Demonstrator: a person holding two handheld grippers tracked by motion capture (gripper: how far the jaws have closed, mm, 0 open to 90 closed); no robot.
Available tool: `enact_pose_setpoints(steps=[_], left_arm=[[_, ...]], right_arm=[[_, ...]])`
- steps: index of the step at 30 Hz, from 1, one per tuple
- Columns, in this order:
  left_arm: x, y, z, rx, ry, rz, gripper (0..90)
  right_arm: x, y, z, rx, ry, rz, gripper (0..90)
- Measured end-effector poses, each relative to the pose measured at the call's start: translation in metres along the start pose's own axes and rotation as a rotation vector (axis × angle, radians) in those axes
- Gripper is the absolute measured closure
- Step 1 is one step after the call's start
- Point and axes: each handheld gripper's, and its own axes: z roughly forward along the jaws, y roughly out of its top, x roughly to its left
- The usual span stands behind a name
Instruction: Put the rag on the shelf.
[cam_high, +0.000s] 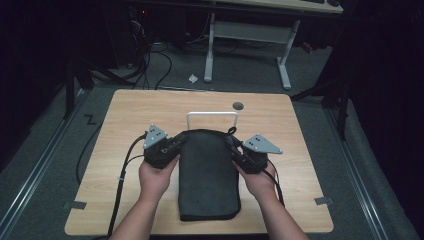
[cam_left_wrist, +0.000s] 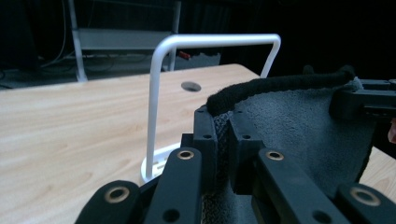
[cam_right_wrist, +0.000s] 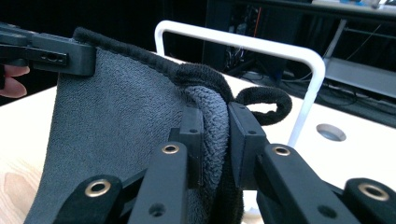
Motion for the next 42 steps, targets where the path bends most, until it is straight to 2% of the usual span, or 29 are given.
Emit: enact_pose_setpoints(steps=[13, 22, 34, 42], left_arm=[[-0.007, 0.034, -0.006, -0.076, 0.004, 0.049, 83.6], [-0.008, 0.052, -0.012, -0.126, 0.003, 0.062, 83.7], [-0.007, 0.079, -0.019, -0.179, 0.011, 0.099, 83.7], [-0.005, 0.094, -0.017, -0.199, 0.014, 0.126, 83.7]], right_arm=[[-0.006, 0.029, -0.007, -0.080, -0.017, -0.007, 77.8], [-0.007, 0.050, -0.013, -0.139, -0.027, -0.018, 77.8], [-0.007, 0.075, -0.015, -0.192, -0.031, -0.034, 77.8], [-0.010, 0.091, -0.014, -0.212, -0.045, -0.054, 77.9]])
